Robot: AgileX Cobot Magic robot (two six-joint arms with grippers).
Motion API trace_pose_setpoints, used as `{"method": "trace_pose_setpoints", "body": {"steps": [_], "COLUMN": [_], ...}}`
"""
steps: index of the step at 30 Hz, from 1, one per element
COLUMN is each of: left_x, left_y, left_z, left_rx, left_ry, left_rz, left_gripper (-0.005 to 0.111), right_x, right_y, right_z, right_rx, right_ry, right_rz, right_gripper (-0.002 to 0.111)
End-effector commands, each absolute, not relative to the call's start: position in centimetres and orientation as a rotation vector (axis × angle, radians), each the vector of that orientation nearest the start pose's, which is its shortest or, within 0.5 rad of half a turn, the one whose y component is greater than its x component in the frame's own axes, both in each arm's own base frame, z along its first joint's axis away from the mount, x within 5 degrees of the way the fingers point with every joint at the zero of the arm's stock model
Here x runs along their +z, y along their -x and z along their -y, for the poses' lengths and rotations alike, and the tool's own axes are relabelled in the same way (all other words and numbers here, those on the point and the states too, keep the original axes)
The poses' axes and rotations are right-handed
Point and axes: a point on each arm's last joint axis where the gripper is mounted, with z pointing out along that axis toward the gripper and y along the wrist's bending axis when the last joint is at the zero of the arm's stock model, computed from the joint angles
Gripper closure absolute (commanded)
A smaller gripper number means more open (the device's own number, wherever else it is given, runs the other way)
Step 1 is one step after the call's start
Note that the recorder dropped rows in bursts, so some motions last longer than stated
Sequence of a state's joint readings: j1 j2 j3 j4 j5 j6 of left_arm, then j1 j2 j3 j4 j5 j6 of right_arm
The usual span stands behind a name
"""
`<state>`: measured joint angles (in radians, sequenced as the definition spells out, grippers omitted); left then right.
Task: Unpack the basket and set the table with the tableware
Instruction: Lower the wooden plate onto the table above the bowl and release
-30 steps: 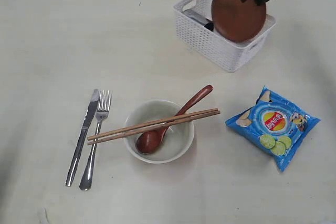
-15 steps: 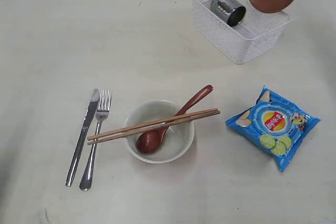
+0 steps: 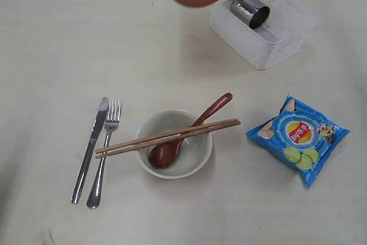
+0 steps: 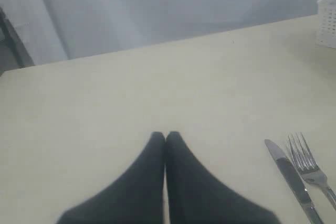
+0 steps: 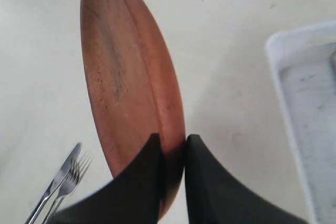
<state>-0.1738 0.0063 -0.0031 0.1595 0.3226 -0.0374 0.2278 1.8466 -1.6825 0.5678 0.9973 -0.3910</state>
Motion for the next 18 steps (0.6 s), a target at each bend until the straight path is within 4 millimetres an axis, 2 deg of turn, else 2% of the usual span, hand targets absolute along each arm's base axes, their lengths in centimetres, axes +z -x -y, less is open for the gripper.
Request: {"method": "trace_pose_setpoints", "body": {"steps": [1,5,11,15,18], "left_x": [18.4,18.4,18.4,18.4,18.4], "left_y": [-5.4,-5.4,-5.4,-5.4,-5.4], "left_z": [0.5,0.5,0.5,0.5,0.5], "left_rx": [-0.002,-0.002,-0.002,-0.002,-0.002], "left_ry": [-0.22,-0.22,-0.22,-0.22,-0.22], "left_rz": [-1.79,-1.79,-1.79,-1.79,-1.79], "left_gripper": [0.107,0.107,0.107,0.107,0.107], "right_x": [27.8,24.8,21.8,20.4,19.7], "right_y": [-38.5,-38.8,-38.4,-38.2,-38.5], "right_z": [-16.6,-19.1,-21.3,-21.5,-20.8], "right_rx": [0.721,0.739,0.762,0.734,0.602], "right_ry": [0.614,0.605,0.629,0.675,0.68], "right_rz": [-2.576,-2.636,-2.73,-2.782,-2.819], "right_gripper": [0.109,0.109,0.109,0.109,0.109]}}
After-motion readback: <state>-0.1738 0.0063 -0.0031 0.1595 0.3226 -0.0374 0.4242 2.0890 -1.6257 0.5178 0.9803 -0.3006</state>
